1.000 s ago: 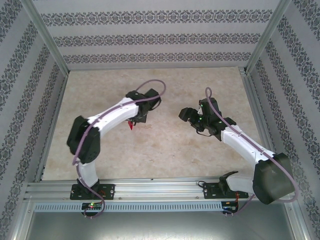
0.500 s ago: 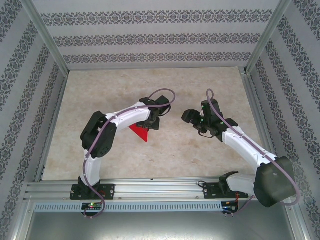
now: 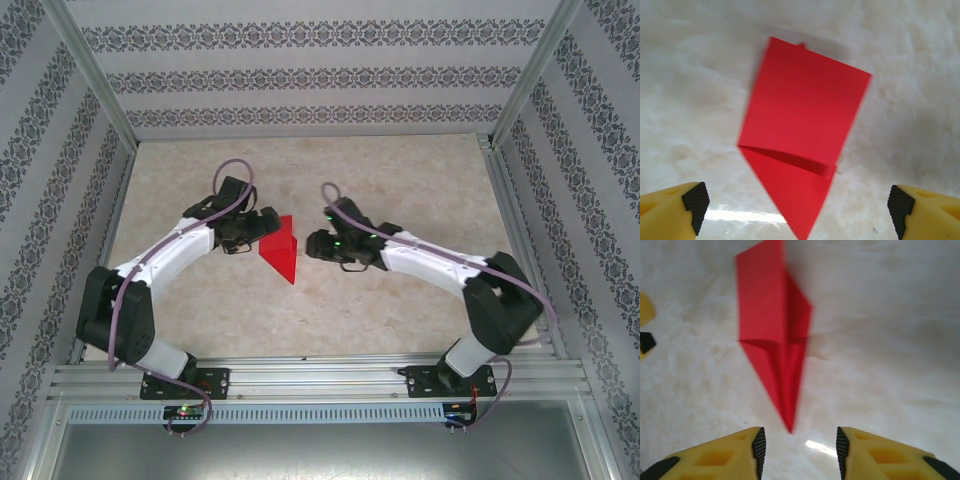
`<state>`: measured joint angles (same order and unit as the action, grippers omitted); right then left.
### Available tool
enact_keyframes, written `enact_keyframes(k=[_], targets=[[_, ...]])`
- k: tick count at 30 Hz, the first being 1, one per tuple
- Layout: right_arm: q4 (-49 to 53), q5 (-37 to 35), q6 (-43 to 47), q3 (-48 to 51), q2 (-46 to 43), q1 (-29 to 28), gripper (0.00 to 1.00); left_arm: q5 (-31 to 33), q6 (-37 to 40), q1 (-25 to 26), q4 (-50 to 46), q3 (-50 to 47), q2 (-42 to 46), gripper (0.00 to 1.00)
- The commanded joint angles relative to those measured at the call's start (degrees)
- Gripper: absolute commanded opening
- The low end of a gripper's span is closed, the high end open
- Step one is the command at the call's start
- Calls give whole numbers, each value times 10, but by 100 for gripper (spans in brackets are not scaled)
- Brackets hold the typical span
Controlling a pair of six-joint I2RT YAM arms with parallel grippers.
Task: Fold a paper plane with a square sheet of paper (pick it up from the middle)
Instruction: Move the paper to the center of the table.
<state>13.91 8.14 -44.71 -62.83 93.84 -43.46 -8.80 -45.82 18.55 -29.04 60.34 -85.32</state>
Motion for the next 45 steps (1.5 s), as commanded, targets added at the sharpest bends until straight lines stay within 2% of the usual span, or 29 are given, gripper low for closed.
enact_keyframes(k=[1, 9, 14, 19, 26, 30, 32, 37, 40, 45], targets=[[-17, -4, 14, -59, 56, -36, 42, 4, -30, -31, 16, -45, 36, 96], [-30, 20, -28, -160, 208, -59, 38, 67, -98, -64, 14, -129, 117, 96], [7, 16, -8, -173, 243, -51, 37, 60, -95, -65, 12, -133, 122, 97], [35, 26, 44, -137, 239, -28, 37, 37, -98, -64, 29, -142, 120, 97], [57, 96, 241, -27, 180, 38, 38, -14, -79, -64, 35, -144, 114, 97], [66, 144, 303, -2, 128, 55, 39, -60, -67, -61, 68, -157, 110, 97], [60, 148, 292, -1, 98, 54, 40, -75, -61, -54, 83, -160, 107, 97], [-24, 106, 178, 33, 30, 55, 43, -103, -64, -32, 119, -170, 100, 97], [-51, 71, 109, 41, 40, 55, 43, -114, -81, -22, 139, -179, 95, 96], [-75, 74, 70, 35, 77, 52, 43, -140, -90, -6, 168, -179, 75, 96]])
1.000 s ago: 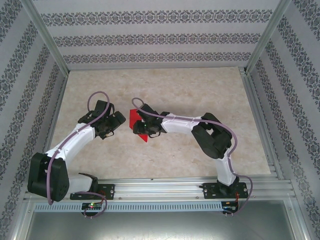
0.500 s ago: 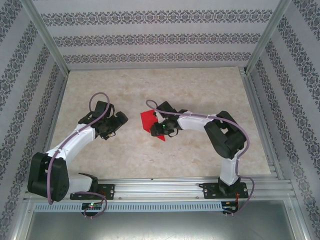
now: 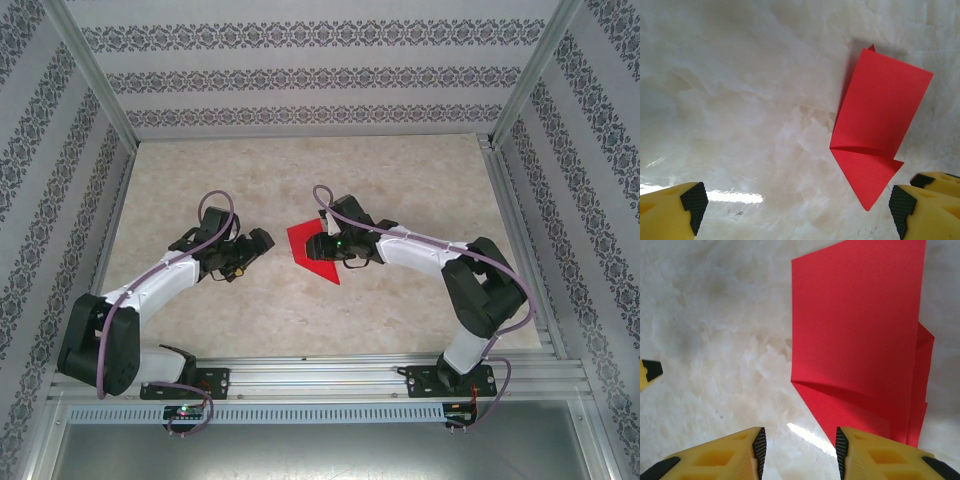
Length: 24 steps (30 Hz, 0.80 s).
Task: Fold a paper plane with a square sheet of paper (pick it up from the middle)
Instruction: Move the paper to the center of the table, then fold the wing for the fifth time at the center of the table.
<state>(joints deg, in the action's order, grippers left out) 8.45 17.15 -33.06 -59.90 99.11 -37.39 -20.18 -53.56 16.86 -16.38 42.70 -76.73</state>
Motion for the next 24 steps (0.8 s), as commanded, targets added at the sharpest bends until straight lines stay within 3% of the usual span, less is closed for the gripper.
enact_keyframes(k=[1, 9, 16, 24], targets=[[-19, -16, -47, 1, 32, -8, 42, -33, -15, 15, 49, -2, -17, 96], [-21, -16, -55, 2, 63, 9, 41, -82, -31, 46, 104, 16, -72, 87], [-101, 47, -101, 54, 75, 41, 41, -95, -35, 71, 116, 51, -125, 68], [-176, 108, -151, 107, 80, 71, 41, -105, -38, 74, 124, 68, -165, 56]])
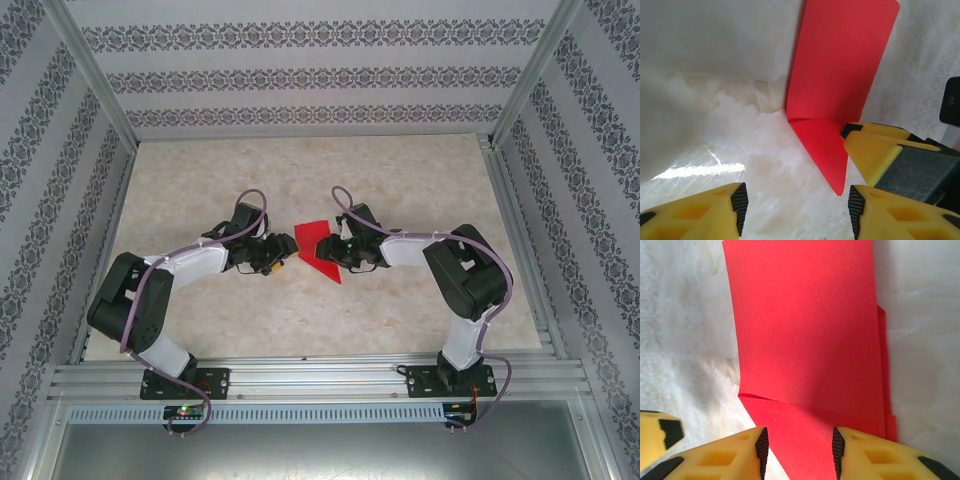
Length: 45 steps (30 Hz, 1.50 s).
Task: Fold a paper plane with a square sheet of paper (pick it up from the middle)
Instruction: Fold the wing for the fifth time at the center of the table.
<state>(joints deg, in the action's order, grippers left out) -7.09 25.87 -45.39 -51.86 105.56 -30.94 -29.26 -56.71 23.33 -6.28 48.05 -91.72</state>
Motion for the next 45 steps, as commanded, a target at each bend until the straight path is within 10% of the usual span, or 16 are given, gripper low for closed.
enact_keyframes(k=[1, 37, 45], targets=[[-26, 26, -33, 31, 17, 10, 40, -15, -8, 10, 24, 19, -22, 55], [-67, 73, -41, 71, 14, 49, 40, -53, -4, 20, 90, 97, -158, 31], [-41, 61, 52, 64, -29, 44, 52, -65, -17, 20, 108, 88, -146, 13]])
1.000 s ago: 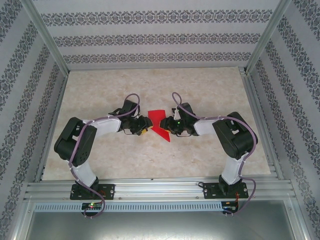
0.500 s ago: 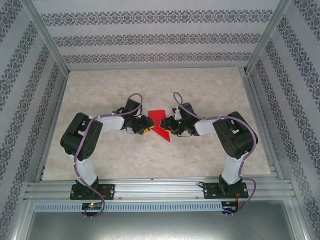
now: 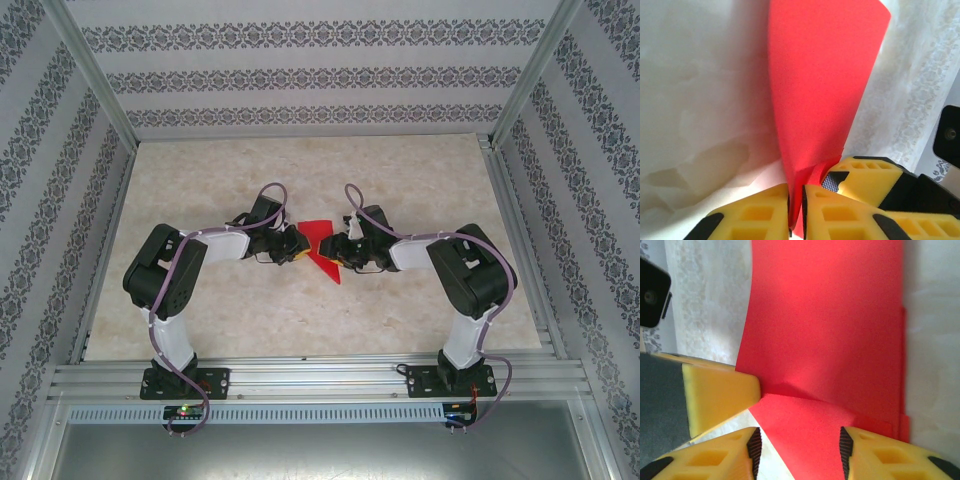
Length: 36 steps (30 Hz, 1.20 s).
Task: Fold a paper plane with a square sheet of paper (pick it up from the middle)
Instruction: Fold the wing for the fifth time at the center of the table.
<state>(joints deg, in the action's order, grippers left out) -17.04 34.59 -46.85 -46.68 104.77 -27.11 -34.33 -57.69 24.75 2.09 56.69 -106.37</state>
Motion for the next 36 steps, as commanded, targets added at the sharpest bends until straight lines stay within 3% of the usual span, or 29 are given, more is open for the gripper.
enact_keyframes(k=[1, 9, 13, 17, 27, 36], targets=[[70, -39, 91, 9, -35, 3, 55, -17, -10, 6, 26, 1, 3, 10], [128, -227, 284, 18, -143, -65, 66, -12, -18, 15, -11, 17, 22, 6], [94, -361, 372, 55, -188, -144, 63, -8, -19, 19, -24, 30, 23, 6], [47, -444, 422, 84, -191, -188, 59, -4, -21, 20, -33, 36, 26, 6], [21, -520, 480, 62, -114, -228, 59, -3, -23, 21, -42, 38, 34, 6], [4, -553, 487, 30, -66, -235, 50, -2, -25, 21, -46, 39, 36, 6]])
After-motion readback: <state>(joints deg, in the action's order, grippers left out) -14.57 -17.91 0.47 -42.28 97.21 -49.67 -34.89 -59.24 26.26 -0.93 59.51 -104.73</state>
